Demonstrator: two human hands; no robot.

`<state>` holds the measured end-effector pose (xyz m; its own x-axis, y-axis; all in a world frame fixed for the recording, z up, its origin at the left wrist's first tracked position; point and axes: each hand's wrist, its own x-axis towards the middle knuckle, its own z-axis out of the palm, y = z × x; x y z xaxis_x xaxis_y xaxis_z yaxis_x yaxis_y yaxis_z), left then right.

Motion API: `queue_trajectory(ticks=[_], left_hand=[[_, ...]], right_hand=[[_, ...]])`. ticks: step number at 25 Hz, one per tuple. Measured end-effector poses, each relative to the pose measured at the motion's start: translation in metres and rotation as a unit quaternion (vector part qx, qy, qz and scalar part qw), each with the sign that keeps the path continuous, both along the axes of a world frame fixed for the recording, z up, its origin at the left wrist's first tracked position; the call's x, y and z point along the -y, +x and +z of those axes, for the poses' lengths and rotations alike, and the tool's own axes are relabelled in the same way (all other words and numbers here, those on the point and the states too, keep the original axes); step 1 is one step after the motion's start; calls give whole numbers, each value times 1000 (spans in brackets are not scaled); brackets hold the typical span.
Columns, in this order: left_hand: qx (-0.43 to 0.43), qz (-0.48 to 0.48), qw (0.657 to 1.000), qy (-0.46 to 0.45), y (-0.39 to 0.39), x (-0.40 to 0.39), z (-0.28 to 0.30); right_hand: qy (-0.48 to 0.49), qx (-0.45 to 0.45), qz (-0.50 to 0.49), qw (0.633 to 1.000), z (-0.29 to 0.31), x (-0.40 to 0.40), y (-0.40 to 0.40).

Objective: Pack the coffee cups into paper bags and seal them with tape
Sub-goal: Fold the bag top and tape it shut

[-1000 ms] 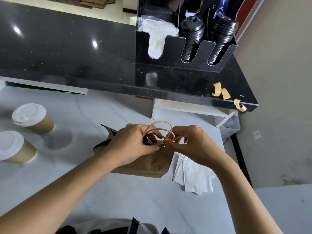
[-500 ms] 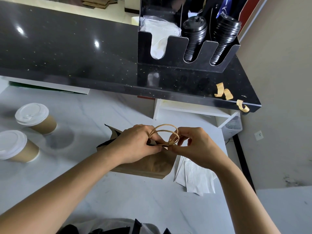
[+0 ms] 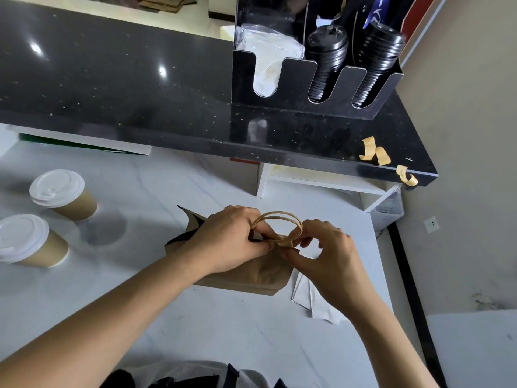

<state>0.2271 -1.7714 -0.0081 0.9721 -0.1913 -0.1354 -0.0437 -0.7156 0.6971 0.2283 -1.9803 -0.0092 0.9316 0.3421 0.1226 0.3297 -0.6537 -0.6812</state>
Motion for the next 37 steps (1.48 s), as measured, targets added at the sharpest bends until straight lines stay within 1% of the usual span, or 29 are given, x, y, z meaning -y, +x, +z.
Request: queue_trajectory(ticks=[3,7,9,10,11,13,15,16,18,20,22,25,27,28,33,37], left_hand=[[0,-7,1000,6,1,1,-1],[10,-12,1000,6,0,0,-1],[13,-11,1000,1,1,0,-1],[16,-12,1000,1,2,0,-2],[17,-13,1000,2,2,0,-3],[16,-13,1000,3,2,-1,-4],[11,-10,1000,0,2,-1,-4],[11,-9,1000,0,2,-1,-4],[12,-8,1000,-1,3,-2,-3],[10,-9,1000,-3,4,-2,-3],[8,-11,1000,-4,4,-2,-3],[11,-12,1000,0,4,-3,-5],[10,-12,1000,-3,4,-3,-5],[10,-12,1000,-3,4,-3,-5],[5,-7,1000,-15,4,-2,-3],[-4,7,1000,-26,4,-2,-3]], right_hand=[[47,32,-14,998,-13,2,-7],[154,13,-85,984,-27,1,-10],[174,16,-88,981,-35,1,-11],[170,31,-76,982,-40,3,-12],[150,65,-61,985,-43,4,-13],[79,166,-24,983,-49,9,-12],[9,256,4,967,-52,11,-10],[-15,282,9,959,-53,11,-9],[-44,300,12,953,-54,10,-11],[-46,288,20,956,-56,10,-16],[-19,252,13,968,-58,10,-20],[65,166,-54,982,-60,8,-19],[125,111,-79,983,-55,6,-16],[141,97,-82,982,-53,6,-14],[162,32,-31,986,-46,10,1],[123,12,15,992,-56,15,11]])
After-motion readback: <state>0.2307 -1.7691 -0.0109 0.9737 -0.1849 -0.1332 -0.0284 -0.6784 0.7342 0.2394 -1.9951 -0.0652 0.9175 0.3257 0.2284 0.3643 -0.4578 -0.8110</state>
